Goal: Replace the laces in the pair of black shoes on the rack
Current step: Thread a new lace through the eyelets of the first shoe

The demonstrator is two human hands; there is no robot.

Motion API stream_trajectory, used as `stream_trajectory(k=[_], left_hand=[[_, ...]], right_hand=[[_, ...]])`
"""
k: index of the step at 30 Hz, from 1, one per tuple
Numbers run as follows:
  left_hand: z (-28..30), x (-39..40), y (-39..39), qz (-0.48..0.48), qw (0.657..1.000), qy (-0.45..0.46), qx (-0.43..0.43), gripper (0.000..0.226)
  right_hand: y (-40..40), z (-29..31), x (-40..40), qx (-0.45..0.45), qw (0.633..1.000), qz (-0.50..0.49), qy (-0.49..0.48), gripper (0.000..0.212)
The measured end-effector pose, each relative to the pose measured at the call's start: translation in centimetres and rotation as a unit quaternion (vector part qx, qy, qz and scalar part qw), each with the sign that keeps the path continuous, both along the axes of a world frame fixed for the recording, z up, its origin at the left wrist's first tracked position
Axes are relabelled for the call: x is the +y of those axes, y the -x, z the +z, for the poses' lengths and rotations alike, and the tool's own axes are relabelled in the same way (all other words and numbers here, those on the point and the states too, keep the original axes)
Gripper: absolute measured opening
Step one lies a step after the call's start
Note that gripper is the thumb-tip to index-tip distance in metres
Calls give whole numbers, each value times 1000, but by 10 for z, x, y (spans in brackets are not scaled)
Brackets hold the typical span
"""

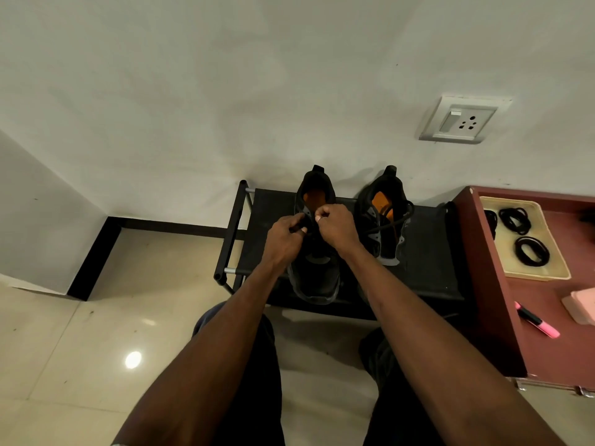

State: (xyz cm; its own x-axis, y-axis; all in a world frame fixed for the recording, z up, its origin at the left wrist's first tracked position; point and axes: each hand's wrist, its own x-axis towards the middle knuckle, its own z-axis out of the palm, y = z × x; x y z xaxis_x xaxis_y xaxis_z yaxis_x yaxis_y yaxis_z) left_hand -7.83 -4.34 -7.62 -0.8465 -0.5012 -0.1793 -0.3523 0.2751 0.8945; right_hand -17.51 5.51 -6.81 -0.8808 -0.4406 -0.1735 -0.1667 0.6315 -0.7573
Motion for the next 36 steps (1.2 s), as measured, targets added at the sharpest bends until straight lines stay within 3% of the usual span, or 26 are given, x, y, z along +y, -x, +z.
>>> stream_trajectory(k=[3,8,13,17,20,24,28,31,33,36], left_hand=[[-1,0,-1,-9,1000,-19,8,42],[-2,-2,0,-7,999,-32,11,42],[-4,-3,-1,-21,999,-34,2,46],[-6,-3,1,-19,999,-41,7,45],[-6,-5,0,-10,998,-56,10,42],[-8,-4,-1,45,995,-82,36,33],[-1,1,0,56,995,-62,50,22],[1,3,5,61,997,-16,42,11],[1,5,11,65,997,20,24,8],[4,6,16,53,997,52,-25,11]], right_hand=[[8,5,6,-59,998,20,6,21],[1,1,0,-29,999,1,-20,20],[15,10,7,-158,987,34,12,24],[11,6,8,-179,981,-23,69,22],[3,-1,5,-145,982,-77,95,14],[-8,-6,7,-86,982,-122,116,24],[-19,-7,11,-126,971,-125,163,16],[-15,-4,16,-115,980,-81,143,25],[-19,-4,23,-63,991,-43,110,28],[-44,-18,43,122,992,1,-15,39]])
